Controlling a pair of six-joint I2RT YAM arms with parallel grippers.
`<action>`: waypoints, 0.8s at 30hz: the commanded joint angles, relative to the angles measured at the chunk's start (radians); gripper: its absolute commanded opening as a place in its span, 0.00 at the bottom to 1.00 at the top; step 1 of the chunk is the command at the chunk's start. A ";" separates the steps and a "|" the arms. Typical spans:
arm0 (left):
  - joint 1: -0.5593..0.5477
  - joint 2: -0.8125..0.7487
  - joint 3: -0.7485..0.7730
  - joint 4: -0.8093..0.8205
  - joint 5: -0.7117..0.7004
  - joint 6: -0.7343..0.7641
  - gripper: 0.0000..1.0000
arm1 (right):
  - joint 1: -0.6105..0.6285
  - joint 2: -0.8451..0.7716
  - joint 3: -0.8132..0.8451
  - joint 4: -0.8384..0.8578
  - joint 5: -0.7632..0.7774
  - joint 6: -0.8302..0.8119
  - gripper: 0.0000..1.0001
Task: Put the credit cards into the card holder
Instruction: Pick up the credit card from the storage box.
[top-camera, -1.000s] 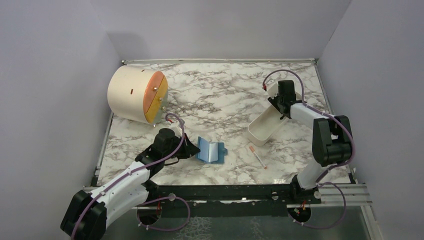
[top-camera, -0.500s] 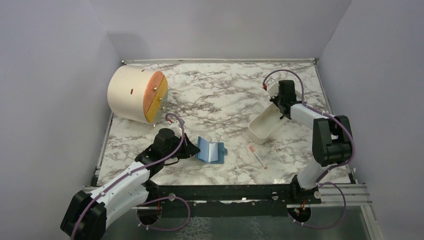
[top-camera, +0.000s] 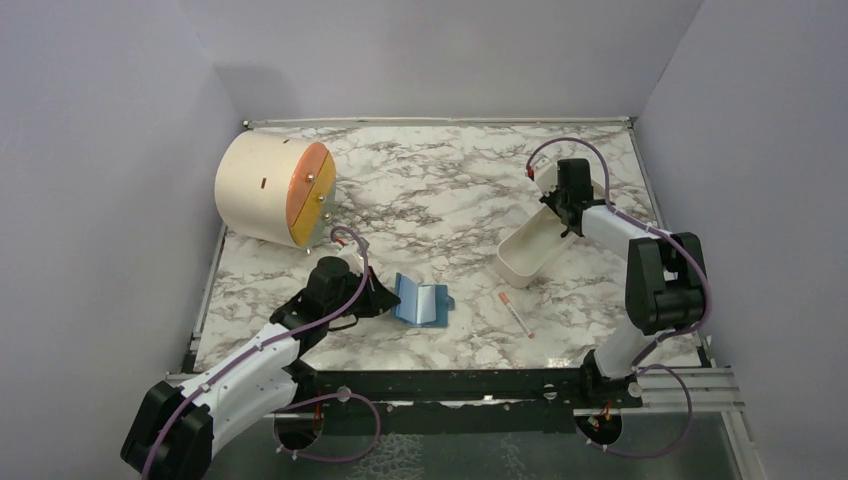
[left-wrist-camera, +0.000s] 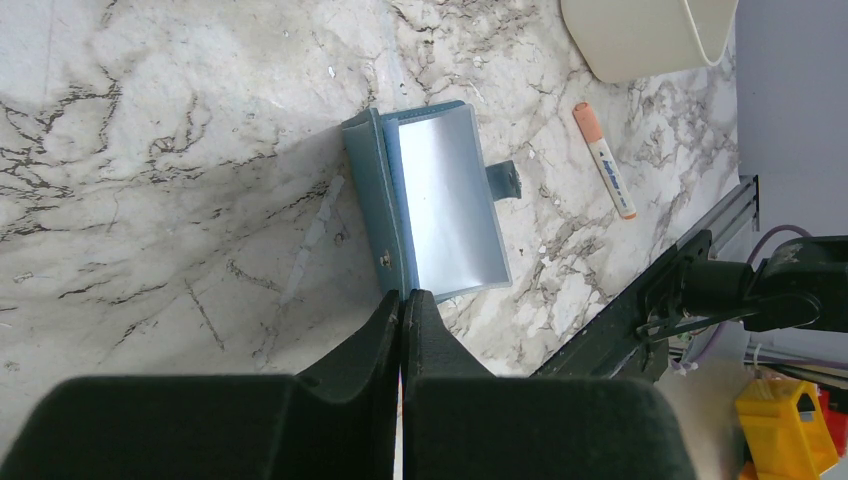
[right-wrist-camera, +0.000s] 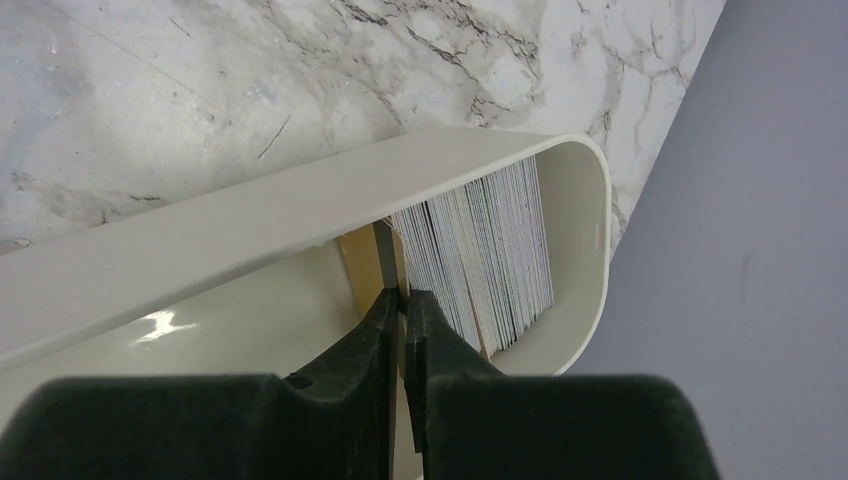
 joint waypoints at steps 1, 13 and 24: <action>0.001 -0.011 -0.016 0.020 -0.002 -0.006 0.00 | -0.009 -0.034 0.071 -0.060 -0.014 0.030 0.05; 0.001 -0.002 -0.013 0.028 -0.003 -0.016 0.00 | -0.008 -0.118 0.175 -0.314 -0.164 0.109 0.01; 0.001 -0.009 -0.008 0.013 -0.007 -0.019 0.00 | -0.009 -0.147 0.212 -0.408 -0.203 0.176 0.01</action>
